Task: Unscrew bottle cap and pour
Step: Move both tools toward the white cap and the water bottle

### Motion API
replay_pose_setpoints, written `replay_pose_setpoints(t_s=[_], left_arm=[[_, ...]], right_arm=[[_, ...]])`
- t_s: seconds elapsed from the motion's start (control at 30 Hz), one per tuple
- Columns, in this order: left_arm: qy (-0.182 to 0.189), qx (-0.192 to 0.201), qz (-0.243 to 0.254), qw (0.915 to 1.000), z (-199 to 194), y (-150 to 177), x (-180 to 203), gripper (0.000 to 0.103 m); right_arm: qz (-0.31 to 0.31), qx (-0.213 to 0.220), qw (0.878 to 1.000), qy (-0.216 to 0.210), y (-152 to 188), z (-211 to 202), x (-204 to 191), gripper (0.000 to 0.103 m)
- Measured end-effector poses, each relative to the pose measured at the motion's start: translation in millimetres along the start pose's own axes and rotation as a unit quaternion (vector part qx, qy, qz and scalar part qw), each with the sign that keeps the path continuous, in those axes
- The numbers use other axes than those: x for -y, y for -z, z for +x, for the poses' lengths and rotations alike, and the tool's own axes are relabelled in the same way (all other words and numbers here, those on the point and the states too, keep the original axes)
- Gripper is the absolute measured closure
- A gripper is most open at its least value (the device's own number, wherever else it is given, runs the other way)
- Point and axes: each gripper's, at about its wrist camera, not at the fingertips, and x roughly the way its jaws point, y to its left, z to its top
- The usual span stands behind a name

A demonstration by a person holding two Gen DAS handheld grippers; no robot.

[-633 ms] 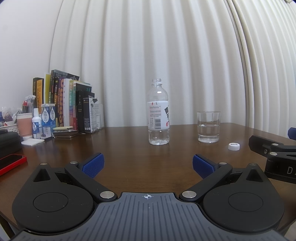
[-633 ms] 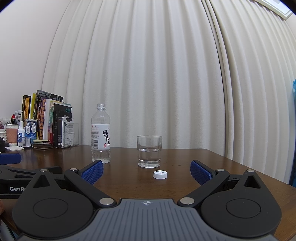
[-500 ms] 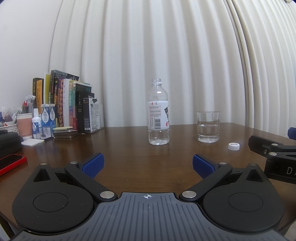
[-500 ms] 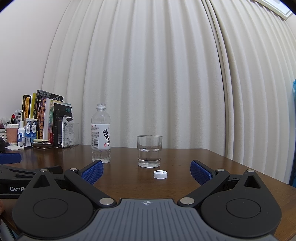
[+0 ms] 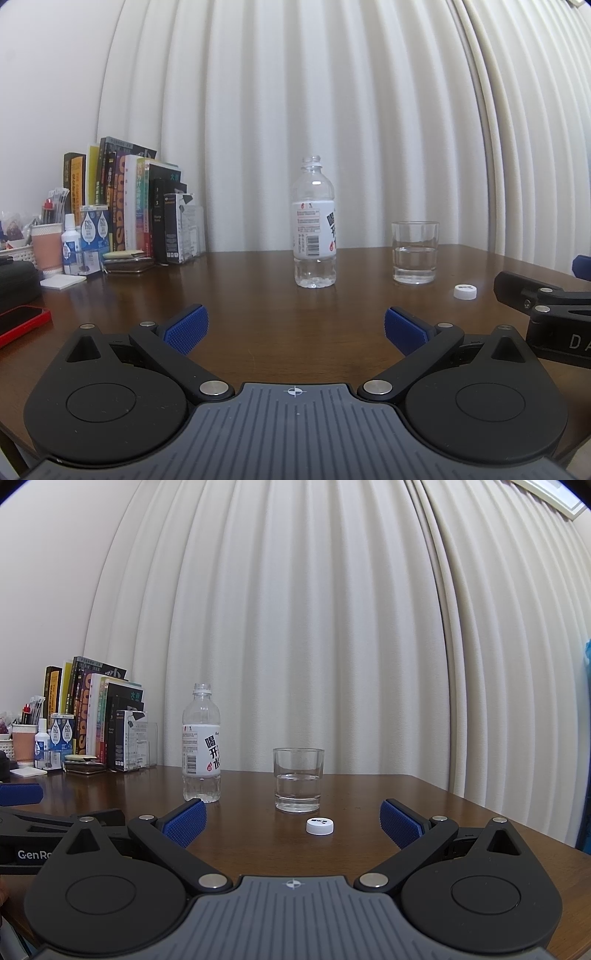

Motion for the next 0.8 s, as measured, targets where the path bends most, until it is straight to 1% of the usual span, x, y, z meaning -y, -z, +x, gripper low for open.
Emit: replay_pose_setpoints(t_s=[0.27, 0.43, 0.63, 0.8], left_arm=[[-0.001, -0.002, -0.002, 1.0, 0.9, 0.2, -0.7, 0.0], [0.002, -0.011, -0.006, 0.9999, 2.9, -0.6, -2.6, 0.0], [0.003, -0.017, 0.002, 0.9999, 3.3, -2.3, -1.0, 0.0], [0.006, -0.02, 0.005, 0.9998, 8.1, -14.6, -3.7, 0.0]], right_arm=[[-0.002, -0.002, 1.0, 0.001, -0.7, -1.5, 0.5, 0.0], [-0.004, -0.009, 1.0, 0.002, -1.9, -0.1, 0.3, 0.0], [-0.006, -0.018, 1.0, 0.001, -5.1, 4.0, -1.4, 0.0], [-0.013, -0.021, 1.0, -0.001, -10.5, 5.5, -2.2, 0.0]])
